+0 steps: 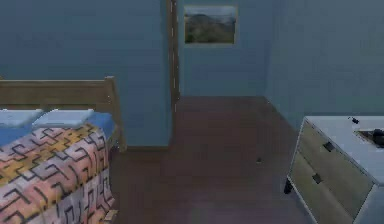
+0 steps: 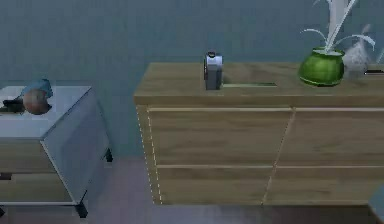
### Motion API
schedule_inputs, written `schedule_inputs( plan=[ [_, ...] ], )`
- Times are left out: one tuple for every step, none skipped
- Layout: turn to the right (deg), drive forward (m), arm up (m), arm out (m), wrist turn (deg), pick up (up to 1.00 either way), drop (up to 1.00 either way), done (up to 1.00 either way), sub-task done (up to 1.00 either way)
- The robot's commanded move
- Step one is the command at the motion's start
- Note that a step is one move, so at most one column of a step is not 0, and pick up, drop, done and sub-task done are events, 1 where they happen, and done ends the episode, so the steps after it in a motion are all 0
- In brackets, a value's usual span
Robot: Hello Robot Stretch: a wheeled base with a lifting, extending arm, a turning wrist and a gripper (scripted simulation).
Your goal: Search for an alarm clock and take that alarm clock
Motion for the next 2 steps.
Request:
schedule_inputs(
  plan=[
    [45.0,0.00,0.00,0.00,0.0,0.00,0.00,0.00,0.00],
    [45.0,0.00,0.00,0.00,0.0,0.00,0.00,0.00,0.00]
  ],
)
